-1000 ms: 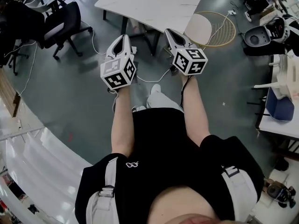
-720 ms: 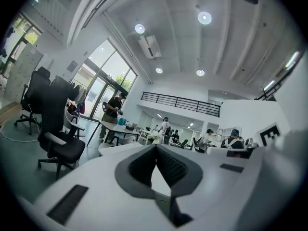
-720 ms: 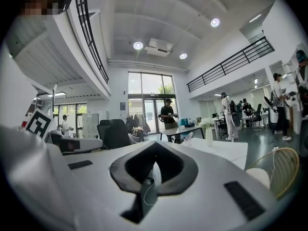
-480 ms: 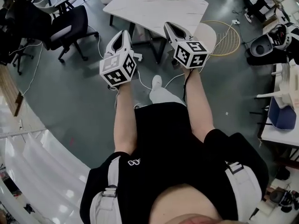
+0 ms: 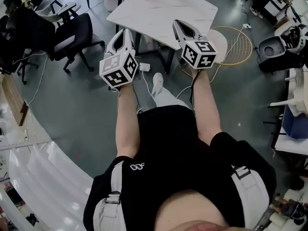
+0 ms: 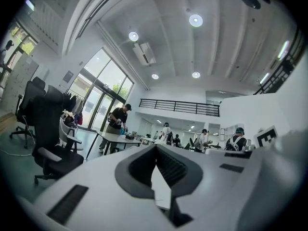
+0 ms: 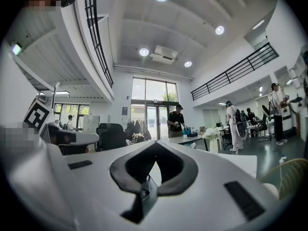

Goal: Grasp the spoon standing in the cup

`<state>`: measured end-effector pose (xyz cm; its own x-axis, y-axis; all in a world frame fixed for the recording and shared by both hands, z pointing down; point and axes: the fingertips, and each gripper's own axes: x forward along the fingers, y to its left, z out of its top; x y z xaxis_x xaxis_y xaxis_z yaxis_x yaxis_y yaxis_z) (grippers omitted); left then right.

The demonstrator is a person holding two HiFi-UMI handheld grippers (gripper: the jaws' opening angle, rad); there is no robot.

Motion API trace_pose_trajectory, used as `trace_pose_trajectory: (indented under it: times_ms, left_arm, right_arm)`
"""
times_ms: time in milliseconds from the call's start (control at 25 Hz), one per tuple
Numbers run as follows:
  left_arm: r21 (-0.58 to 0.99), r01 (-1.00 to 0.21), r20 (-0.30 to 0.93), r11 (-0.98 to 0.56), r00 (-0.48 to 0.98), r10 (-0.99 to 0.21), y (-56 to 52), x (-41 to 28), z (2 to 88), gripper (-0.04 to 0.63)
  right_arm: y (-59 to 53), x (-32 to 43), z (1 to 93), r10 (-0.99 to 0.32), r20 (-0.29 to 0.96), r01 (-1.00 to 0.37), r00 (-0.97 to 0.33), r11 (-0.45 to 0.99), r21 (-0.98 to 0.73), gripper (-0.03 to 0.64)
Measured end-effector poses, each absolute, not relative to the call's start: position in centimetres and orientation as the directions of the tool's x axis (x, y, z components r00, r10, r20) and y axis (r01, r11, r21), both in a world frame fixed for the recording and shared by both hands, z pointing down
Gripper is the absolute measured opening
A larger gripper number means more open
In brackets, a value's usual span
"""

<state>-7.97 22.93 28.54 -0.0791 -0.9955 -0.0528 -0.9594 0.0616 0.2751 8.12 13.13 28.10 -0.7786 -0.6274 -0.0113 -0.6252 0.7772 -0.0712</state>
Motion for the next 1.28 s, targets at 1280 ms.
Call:
trace_pose_trajectory:
  times_ms: [1280]
  left_arm:
    - [0.235, -0.971, 0.241, 0.041, 0.017, -0.97, -17.5, -13.4, 36.5, 0.014]
  right_arm:
    - [-23.6, -2.0, 38.4, -0.614, 0.114, -0.621, -0.781, 0.741, -0.256, 0.006]
